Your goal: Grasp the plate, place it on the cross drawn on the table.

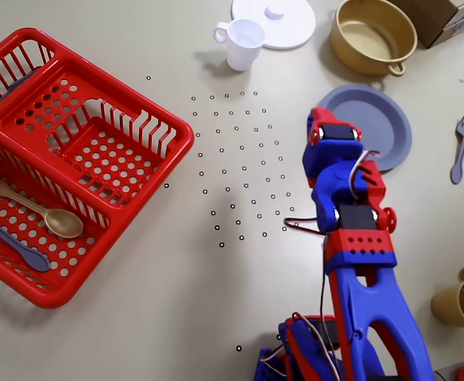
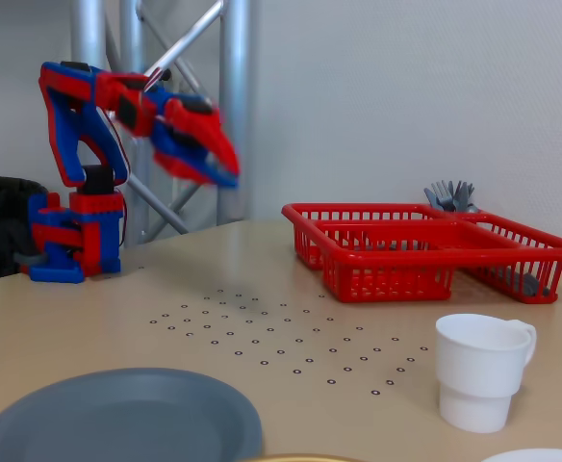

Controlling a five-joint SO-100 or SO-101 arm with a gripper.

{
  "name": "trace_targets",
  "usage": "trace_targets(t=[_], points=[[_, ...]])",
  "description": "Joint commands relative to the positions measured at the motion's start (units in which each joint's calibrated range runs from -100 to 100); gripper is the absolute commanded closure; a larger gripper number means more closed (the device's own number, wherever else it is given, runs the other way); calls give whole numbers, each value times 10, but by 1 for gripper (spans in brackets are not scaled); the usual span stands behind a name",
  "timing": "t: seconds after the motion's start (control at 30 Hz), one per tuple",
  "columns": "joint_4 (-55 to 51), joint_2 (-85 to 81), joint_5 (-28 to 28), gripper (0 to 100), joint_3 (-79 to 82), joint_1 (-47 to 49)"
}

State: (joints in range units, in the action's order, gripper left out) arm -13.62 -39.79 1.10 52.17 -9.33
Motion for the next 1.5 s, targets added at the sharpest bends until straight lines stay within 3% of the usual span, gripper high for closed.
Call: trace_targets(t=[0.0, 0.17, 0.37, 0.53, 0.8, 1.17, 1.47], points=[[-2, -70, -43, 100, -80, 35], [-2, -155, -85, 100, -63, 83], [-2, -310, -97, 100, 61, 136], [-65, -424, -76, 100, 182, 172], [-138, -556, -29, 100, 368, 153], [-164, -561, -28, 100, 475, 139], [-318, -561, -30, 100, 476, 126]])
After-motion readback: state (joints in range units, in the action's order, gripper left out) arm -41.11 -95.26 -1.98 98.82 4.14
